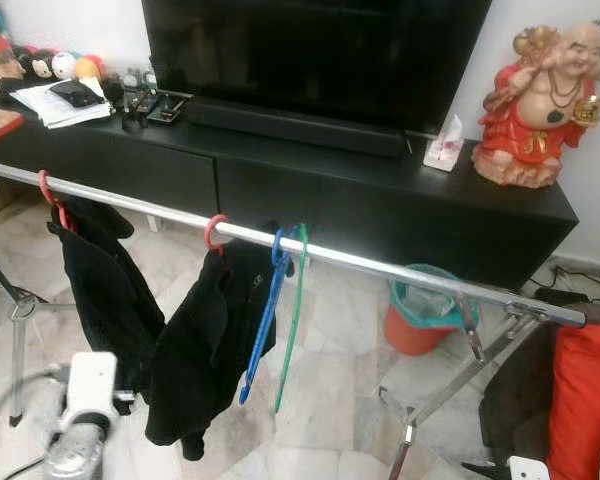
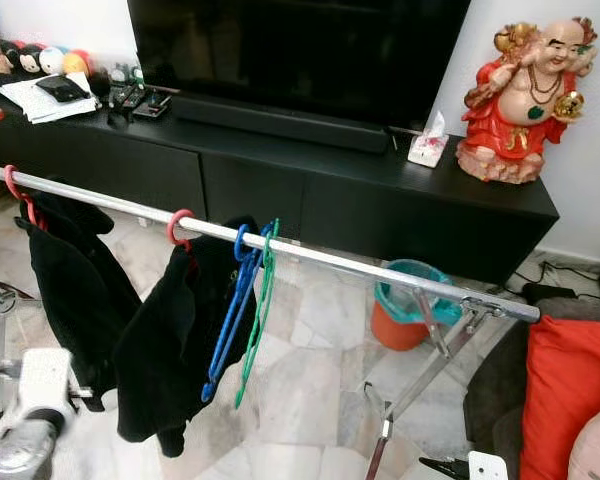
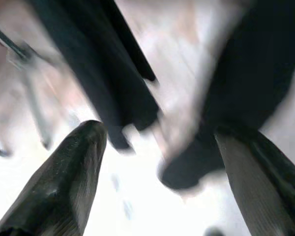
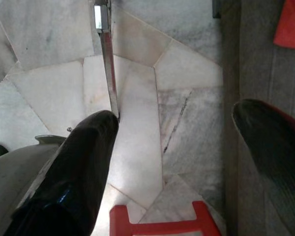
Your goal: Hang hanger
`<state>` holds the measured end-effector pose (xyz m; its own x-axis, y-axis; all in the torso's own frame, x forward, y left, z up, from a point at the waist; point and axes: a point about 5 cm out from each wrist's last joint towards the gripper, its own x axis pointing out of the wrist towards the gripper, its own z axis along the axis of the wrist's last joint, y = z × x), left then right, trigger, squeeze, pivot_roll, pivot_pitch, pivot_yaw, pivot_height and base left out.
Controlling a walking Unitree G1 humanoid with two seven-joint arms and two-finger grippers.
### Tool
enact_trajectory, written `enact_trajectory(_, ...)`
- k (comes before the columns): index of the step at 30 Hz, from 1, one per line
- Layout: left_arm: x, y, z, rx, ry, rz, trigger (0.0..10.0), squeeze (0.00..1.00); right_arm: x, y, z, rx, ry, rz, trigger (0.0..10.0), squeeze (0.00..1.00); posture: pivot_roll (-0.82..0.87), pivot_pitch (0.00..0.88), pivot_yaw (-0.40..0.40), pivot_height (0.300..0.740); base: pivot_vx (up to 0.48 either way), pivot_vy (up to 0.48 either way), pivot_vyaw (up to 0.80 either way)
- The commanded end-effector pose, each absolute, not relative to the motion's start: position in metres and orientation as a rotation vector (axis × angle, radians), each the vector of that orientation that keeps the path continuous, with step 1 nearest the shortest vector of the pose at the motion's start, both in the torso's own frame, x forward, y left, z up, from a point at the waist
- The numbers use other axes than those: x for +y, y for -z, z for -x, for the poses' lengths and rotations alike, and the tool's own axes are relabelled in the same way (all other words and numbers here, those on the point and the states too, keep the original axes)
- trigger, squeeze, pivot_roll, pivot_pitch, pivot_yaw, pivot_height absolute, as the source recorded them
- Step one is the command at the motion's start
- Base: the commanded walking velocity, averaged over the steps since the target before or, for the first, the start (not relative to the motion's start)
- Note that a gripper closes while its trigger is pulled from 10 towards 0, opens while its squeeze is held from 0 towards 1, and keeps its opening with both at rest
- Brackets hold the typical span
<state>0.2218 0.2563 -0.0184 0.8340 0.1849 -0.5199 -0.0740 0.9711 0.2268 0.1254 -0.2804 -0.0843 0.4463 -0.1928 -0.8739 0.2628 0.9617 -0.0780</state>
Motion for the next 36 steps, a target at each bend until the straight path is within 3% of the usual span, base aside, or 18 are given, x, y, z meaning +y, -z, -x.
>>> enact_trajectory(1, 0.254, 0.026, -0.22, 0.63, -0.122, -0.204, 10.0, 0.0, -0.283, 0.084, -0.124, 1.077, 0.296, -0.07, 10.0, 0.0, 0.02, 0.0, -0.085, 0.74, 0.0, 0.0, 0.0)
enact_trajectory(5, 0.245, 0.052, -0.209, 0.807, -0.132, -0.155, 10.0, 0.0, -0.283, 0.084, -0.124, 1.084, 0.303, -0.07, 10.0, 0.0, 0.01, 0.0, -0.089, 0.74, 0.0, 0.0, 0.0)
enact_trajectory(14, 0.225, 0.081, -0.177, 1.026, -0.114, -0.133, 10.0, 0.0, -0.282, 0.085, -0.122, 1.08, 0.301, -0.091, 10.0, 0.0, -0.03, 0.0, -0.075, 0.74, 0.0, 0.0, 0.0)
enact_trajectory(36, 0.24, 0.075, -0.181, 0.973, -0.205, -0.214, 10.0, 0.0, -0.273, 0.09, -0.117, 1.112, 0.246, -0.127, 10.0, 0.0, -0.04, 0.0, -0.041, 0.74, 0.0, 0.0, 0.0)
